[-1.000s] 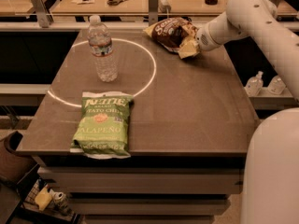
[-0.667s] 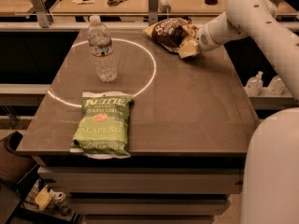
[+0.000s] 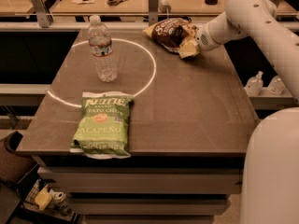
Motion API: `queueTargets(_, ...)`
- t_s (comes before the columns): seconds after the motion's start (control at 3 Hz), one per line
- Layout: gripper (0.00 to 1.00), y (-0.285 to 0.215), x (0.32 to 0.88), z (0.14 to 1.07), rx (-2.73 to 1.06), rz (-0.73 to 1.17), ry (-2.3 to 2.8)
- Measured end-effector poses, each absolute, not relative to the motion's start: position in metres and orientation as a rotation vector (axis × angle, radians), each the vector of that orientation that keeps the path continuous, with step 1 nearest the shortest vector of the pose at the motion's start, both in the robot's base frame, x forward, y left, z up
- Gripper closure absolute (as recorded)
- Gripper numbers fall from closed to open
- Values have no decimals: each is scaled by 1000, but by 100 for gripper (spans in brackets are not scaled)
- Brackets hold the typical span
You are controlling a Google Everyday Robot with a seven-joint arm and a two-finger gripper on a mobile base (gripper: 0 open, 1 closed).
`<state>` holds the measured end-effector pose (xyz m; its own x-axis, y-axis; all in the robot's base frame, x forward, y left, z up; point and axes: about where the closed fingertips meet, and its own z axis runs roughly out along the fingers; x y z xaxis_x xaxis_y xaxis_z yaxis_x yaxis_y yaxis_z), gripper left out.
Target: Pick brown chip bag
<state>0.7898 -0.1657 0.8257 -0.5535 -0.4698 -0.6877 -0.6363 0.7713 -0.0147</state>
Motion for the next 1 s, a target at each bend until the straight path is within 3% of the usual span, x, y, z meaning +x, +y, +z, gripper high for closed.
queueTargets(1.0, 100, -166, 790, 827, -820, 308, 2260)
